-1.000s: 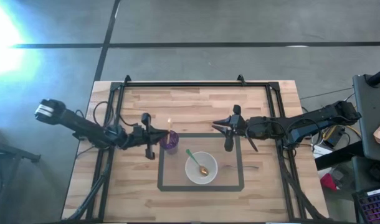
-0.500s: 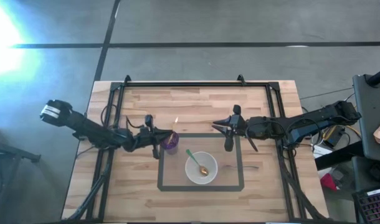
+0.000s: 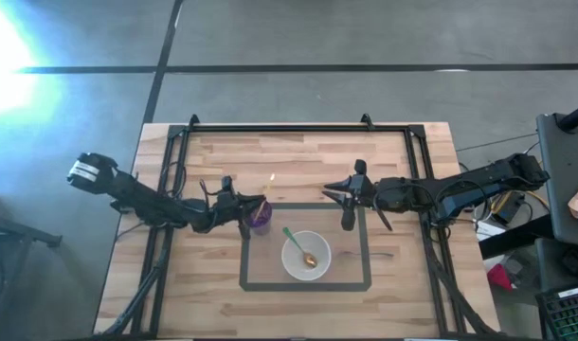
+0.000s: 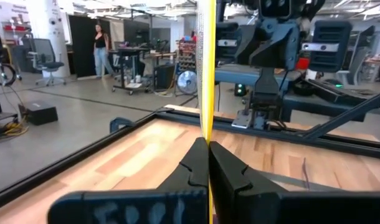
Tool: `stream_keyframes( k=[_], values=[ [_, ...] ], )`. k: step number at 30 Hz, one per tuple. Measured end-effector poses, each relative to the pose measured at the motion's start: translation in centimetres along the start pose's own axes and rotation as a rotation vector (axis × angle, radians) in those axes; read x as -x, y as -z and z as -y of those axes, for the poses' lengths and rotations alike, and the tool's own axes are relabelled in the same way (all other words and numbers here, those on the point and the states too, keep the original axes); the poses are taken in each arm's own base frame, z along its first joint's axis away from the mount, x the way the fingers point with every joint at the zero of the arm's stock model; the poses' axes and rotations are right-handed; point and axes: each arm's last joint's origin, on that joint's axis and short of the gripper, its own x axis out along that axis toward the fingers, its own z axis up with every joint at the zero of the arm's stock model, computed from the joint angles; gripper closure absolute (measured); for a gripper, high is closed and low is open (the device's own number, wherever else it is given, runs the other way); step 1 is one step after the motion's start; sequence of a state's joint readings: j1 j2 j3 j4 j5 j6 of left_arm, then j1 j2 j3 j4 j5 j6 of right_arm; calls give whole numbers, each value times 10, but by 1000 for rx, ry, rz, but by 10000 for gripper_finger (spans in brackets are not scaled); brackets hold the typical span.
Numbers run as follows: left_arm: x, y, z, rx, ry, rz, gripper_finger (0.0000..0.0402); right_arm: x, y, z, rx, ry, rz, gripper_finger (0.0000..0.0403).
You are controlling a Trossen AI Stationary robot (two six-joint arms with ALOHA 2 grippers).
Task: Pick & Place Utensil
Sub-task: Put the yellow straw into the purple cup on the transparent mat
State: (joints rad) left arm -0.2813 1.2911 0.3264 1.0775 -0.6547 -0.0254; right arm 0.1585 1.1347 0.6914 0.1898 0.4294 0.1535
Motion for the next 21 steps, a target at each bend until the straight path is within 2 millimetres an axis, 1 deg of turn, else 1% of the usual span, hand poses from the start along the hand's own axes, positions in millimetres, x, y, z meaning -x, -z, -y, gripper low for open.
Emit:
stream_keyframes(
  k=[11, 21],
  values=[
    [-2, 9, 1, 6, 0, -32, 401, 0, 0, 0, 0, 0, 0, 344],
    [-2, 11, 2, 32, 0, -49, 401, 0, 0, 0, 1, 0, -3, 332]
  ],
)
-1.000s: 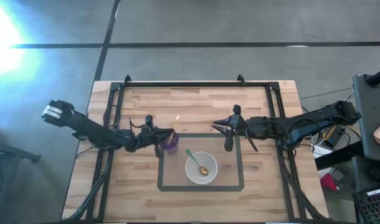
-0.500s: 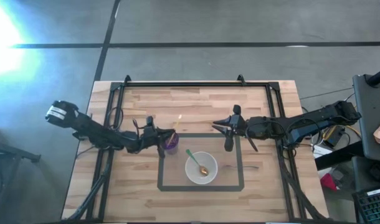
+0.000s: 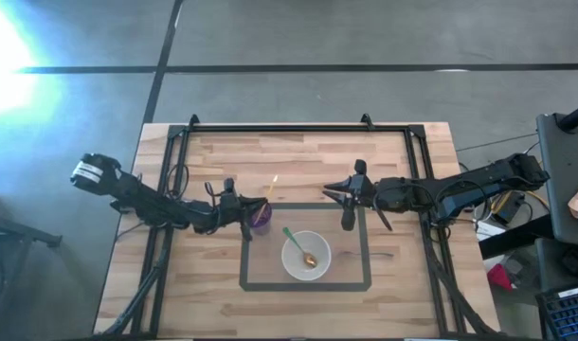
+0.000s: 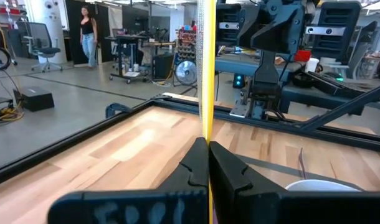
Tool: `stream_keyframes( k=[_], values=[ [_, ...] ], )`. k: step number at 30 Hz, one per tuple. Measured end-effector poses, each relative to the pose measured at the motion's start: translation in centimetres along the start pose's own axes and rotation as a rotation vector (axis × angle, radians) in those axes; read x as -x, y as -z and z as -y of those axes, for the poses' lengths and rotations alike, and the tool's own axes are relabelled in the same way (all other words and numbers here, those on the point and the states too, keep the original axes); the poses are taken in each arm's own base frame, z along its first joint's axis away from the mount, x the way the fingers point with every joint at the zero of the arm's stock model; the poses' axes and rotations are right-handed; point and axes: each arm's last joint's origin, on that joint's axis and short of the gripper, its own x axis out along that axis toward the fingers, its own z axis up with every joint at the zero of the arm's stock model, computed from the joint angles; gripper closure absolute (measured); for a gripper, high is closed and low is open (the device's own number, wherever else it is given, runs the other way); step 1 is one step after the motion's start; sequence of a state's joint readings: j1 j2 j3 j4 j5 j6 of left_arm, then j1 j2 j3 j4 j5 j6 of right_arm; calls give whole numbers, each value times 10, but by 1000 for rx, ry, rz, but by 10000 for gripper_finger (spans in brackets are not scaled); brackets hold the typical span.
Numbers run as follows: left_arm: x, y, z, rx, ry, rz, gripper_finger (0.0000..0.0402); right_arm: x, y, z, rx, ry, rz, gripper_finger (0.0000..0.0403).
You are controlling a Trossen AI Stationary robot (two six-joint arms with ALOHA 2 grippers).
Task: Pick & Place Utensil
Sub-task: Put the yellow straw into the purple cup on the transparent mat
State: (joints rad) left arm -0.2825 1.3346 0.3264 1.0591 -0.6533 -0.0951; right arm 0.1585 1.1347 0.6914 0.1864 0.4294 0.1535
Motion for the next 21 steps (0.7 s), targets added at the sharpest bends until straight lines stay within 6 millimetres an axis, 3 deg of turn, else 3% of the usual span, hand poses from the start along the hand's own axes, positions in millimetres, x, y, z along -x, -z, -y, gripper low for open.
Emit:
stream_keyframes(
  k=[9, 21],
  values=[
    [0, 0, 0, 15, 5, -1, 401, 0, 0, 0, 2, 1, -4, 323],
    [0, 0, 0, 0, 4, -9, 398, 0, 0, 0, 2, 0, -4, 342]
  ],
)
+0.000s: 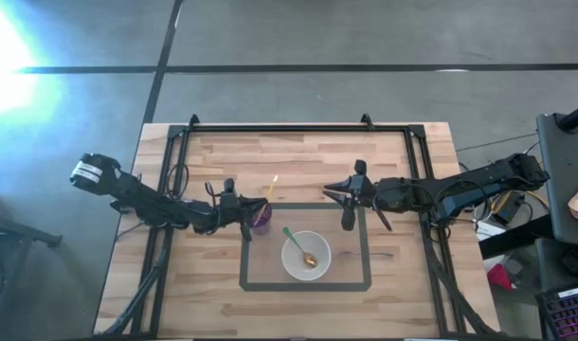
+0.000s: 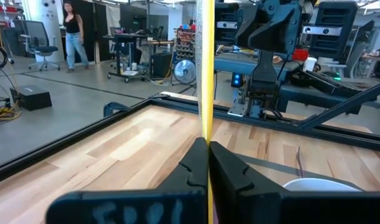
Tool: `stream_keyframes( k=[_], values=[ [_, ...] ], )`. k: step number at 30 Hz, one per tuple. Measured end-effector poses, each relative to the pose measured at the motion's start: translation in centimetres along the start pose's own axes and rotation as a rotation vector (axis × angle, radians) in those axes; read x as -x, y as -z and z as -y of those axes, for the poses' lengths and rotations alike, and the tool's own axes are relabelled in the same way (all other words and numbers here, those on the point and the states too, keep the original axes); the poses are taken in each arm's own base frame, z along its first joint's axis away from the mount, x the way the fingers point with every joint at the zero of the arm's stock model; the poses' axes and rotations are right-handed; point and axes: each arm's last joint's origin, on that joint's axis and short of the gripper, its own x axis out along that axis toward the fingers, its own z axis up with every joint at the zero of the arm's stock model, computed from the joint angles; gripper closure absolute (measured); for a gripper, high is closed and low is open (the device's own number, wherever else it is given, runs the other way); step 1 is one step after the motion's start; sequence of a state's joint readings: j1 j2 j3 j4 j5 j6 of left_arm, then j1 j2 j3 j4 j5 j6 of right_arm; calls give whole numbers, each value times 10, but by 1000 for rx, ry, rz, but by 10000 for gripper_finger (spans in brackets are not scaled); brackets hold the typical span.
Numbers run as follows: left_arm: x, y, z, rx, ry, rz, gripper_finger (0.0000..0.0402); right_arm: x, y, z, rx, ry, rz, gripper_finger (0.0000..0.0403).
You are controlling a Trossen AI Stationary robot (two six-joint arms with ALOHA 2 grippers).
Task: Pick & Place Utensil
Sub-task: Put the yellow straw into the purple cup on the transparent mat, then put the purple fork into the white bowl on the transparent mat
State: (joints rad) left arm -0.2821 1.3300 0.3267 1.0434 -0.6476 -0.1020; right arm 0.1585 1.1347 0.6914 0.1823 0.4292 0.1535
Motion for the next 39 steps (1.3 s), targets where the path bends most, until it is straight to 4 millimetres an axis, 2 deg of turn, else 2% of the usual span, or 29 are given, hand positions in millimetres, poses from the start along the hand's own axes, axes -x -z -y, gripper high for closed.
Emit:
stream_keyframes(
  k=[12, 17, 30, 39],
  values=[
    [1, -1, 0, -2, 0, -4, 309, 0, 0, 0, 0, 0, 0, 333],
    [1, -2, -1, -2, 0, -4, 285, 0, 0, 0, 0, -1, 0, 326],
    [2, -12, -1, -24, 1, 3, 280, 2, 1, -4, 2, -33, -8, 337],
    [-1, -24, 4, -92, -5, -87, 280, 13, 0, -14, 28, -86, -36, 344]
  ],
)
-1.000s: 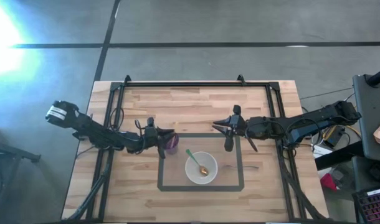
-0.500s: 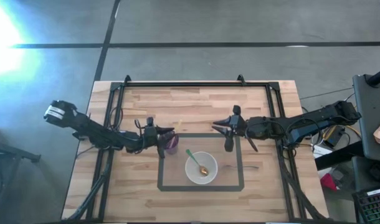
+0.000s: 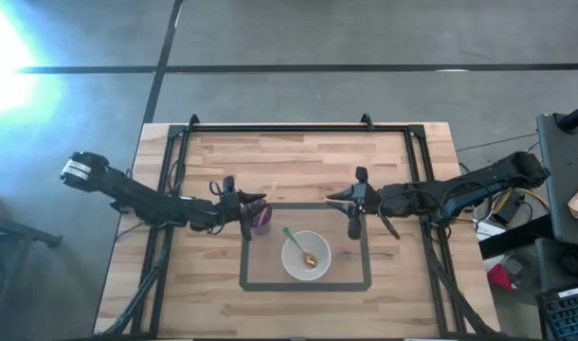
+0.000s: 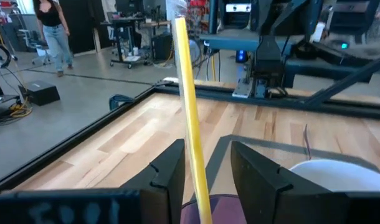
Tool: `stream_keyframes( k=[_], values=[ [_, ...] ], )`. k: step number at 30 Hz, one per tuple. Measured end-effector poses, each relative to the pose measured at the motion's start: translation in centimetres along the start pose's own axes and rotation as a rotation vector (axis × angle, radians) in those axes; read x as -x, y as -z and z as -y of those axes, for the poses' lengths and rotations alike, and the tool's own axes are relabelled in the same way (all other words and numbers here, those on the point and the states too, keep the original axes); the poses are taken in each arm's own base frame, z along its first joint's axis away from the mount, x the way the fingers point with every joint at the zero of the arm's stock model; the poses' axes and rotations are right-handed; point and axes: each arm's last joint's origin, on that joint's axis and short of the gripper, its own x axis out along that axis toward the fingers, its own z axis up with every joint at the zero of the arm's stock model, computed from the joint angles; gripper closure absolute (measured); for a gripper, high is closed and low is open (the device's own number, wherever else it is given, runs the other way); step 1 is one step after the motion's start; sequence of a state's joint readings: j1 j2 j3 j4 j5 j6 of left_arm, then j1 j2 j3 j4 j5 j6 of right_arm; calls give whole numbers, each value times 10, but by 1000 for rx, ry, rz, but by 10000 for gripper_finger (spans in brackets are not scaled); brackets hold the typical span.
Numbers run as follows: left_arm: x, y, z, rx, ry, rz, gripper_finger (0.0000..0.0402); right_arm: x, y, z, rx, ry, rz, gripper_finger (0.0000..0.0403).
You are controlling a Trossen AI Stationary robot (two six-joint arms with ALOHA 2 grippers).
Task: Pick & Place Utensil
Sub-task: Put the purple fork into the white bowl on the transparent mat
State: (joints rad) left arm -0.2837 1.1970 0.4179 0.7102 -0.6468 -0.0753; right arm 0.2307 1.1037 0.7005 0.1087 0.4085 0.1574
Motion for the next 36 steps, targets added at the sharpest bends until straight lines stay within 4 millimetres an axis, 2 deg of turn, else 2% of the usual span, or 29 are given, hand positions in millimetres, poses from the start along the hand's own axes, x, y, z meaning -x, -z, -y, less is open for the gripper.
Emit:
stream_keyframes(
  k=[12, 20, 29, 36],
  values=[
    [6, -30, 2, -28, 13, -35, 280, 21, 19, -15, -12, -63, -217, 341],
    [12, -52, 4, -64, 31, -83, 280, 29, 28, -28, -103, -275, -354, 342],
    [21, -74, 18, -122, 88, -160, 280, 44, 34, -48, -113, -386, -413, 342],
    [31, -82, 30, -112, 149, -166, 280, 57, 47, -56, -153, -374, -548, 342]
  ],
)
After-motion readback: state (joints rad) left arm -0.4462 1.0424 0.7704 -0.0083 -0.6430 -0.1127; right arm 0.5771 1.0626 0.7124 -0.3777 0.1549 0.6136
